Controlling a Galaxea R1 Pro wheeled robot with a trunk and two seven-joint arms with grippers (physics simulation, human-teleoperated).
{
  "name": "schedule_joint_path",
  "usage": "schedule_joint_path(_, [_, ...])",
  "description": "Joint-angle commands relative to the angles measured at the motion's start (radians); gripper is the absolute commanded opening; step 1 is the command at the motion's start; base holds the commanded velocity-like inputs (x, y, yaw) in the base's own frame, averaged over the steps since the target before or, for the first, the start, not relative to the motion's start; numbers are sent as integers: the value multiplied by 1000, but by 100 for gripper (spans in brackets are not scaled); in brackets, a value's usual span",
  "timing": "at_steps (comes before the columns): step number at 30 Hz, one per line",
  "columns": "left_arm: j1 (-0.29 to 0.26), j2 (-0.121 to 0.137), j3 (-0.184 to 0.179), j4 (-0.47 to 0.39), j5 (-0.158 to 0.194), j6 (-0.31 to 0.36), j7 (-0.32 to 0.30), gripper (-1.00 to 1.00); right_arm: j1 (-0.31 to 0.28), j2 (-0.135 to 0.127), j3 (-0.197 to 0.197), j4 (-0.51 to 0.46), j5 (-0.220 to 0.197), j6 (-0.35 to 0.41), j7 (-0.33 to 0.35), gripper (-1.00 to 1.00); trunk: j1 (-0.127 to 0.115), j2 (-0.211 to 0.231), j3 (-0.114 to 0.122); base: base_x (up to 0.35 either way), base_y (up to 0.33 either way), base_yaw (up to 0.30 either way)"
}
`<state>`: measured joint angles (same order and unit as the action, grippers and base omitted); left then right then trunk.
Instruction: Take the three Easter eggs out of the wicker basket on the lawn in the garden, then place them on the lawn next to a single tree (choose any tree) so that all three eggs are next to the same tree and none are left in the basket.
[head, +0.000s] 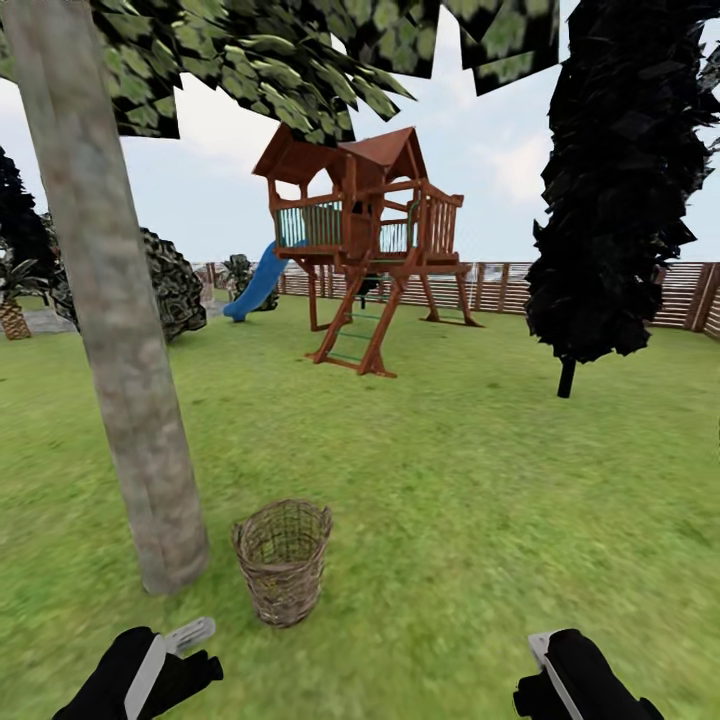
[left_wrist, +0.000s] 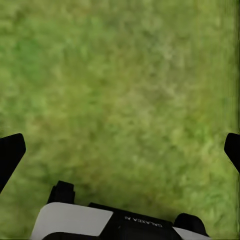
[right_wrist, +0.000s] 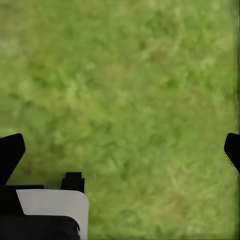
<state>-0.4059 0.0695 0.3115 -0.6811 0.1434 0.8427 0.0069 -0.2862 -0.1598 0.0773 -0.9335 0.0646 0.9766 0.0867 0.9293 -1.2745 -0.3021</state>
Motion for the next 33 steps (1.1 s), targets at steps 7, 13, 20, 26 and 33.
schedule_joint_path(7, [-1,2,3,-3,7,7,-3,100,-1,-2,2,-1,9,4,8,100,-27,48,21,0,-320,0])
schedule_joint_path(13, [-1,26,9,-17,8,8,-9,100,-1,-4,2,-2,9,2,8,100,-50,90,40,0,-311,0])
schedule_joint_path(20, [-1,27,4,-16,8,9,-8,100,-1,-5,2,-1,11,1,8,100,-77,139,61,0,-309,0])
schedule_joint_path(26, [-1,27,7,-8,8,9,-8,100,-1,-3,2,-1,12,-1,8,100,-100,181,80,0,-206,0])
schedule_joint_path(33, [-1,25,10,-10,11,8,-7,100,-1,-4,2,-1,14,-2,7,100,-127,230,102,118,-18,0])
